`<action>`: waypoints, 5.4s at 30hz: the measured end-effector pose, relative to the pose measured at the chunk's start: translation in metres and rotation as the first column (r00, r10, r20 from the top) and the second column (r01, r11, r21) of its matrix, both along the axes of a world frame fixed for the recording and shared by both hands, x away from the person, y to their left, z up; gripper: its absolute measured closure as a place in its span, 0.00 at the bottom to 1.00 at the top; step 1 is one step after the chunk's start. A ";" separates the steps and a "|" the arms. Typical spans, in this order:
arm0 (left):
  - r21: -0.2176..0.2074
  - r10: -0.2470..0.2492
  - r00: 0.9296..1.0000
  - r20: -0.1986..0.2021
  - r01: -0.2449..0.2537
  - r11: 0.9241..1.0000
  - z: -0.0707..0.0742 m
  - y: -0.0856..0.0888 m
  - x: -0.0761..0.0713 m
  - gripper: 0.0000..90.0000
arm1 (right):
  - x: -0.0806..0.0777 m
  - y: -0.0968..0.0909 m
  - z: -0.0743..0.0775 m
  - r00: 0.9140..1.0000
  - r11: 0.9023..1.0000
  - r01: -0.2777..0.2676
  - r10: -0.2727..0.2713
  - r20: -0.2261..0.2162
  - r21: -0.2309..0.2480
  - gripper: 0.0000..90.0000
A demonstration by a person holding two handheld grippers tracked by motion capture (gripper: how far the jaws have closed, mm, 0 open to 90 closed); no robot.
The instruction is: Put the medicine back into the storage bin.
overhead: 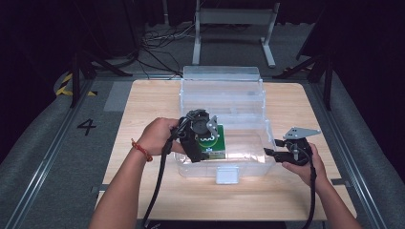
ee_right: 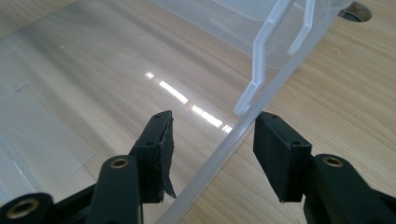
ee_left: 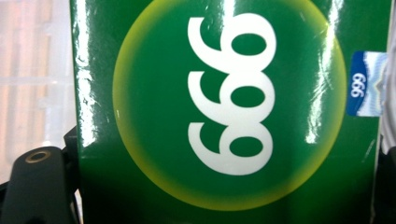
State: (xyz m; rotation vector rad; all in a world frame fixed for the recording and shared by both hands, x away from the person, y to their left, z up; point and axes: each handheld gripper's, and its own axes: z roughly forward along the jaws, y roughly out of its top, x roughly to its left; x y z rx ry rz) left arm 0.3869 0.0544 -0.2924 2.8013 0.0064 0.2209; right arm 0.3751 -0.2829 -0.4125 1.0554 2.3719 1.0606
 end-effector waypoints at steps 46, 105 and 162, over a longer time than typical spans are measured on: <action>0.117 -0.003 0.994 -0.111 0.016 0.993 -0.071 0.016 0.036 0.17 | 0.000 0.002 -0.003 1.000 1.000 -0.010 0.010 0.009 0.007 0.48; -0.036 0.071 0.993 -0.098 -0.075 0.997 -0.048 0.032 0.027 0.18 | 0.000 0.006 -0.006 0.999 1.000 -0.025 0.025 0.019 -0.005 0.39; -0.240 0.159 0.986 -0.044 -0.165 0.957 -0.103 0.048 -0.051 0.72 | 0.089 0.056 0.098 0.959 0.978 -0.208 0.204 0.194 0.000 0.47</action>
